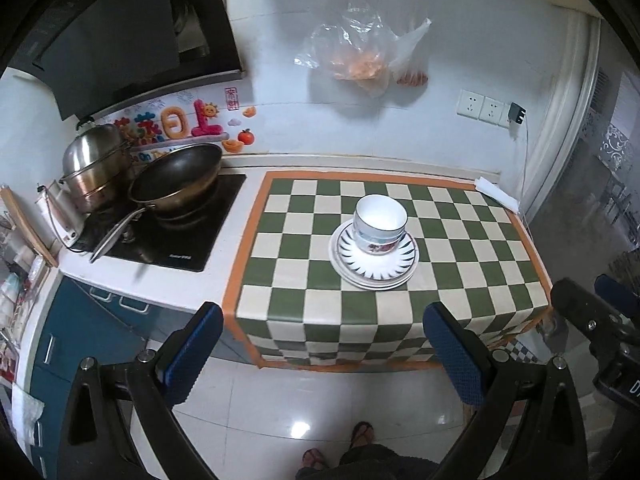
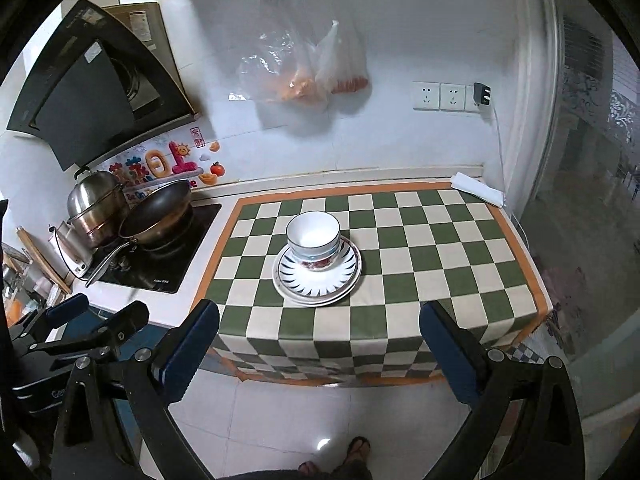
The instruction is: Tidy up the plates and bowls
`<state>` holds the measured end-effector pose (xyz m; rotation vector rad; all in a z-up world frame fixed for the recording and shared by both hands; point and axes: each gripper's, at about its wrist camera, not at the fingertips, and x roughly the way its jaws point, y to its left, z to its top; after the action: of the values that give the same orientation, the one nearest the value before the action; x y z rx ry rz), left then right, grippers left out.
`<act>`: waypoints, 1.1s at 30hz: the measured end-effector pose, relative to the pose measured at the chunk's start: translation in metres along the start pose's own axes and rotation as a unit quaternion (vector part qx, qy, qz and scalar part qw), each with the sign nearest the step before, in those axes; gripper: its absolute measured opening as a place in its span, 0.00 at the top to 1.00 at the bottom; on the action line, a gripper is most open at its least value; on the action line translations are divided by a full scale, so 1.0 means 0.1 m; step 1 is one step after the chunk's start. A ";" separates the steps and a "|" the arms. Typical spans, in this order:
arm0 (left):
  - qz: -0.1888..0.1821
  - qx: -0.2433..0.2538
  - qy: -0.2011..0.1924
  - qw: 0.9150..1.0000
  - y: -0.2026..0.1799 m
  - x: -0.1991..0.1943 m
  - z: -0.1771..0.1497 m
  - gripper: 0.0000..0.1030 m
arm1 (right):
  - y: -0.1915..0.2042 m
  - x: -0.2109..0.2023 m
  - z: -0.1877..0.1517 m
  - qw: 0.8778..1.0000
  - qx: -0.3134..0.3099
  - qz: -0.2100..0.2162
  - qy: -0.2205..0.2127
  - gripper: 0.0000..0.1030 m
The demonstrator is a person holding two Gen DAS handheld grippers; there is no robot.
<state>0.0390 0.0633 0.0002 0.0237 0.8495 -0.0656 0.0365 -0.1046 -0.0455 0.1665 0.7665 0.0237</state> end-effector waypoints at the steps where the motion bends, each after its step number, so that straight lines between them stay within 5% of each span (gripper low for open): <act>1: 0.001 -0.001 -0.002 1.000 0.02 -0.04 -0.03 0.00 | 0.02 -0.05 -0.04 1.000 0.000 -0.001 -0.002 0.01; 13: 0.021 -0.012 -0.018 1.000 0.20 -0.33 -0.29 0.00 | 0.24 -0.43 -0.34 0.999 -0.014 -0.023 -0.021 0.01; 33: 0.017 -0.016 -0.025 0.999 0.21 -0.42 -0.32 0.00 | 0.17 -0.50 -0.34 0.999 -0.016 -0.024 -0.019 0.00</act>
<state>-0.0111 0.0877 0.0108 0.0073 0.7991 -0.0202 -0.0218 -0.0867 -0.0323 0.1181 0.7317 -0.0122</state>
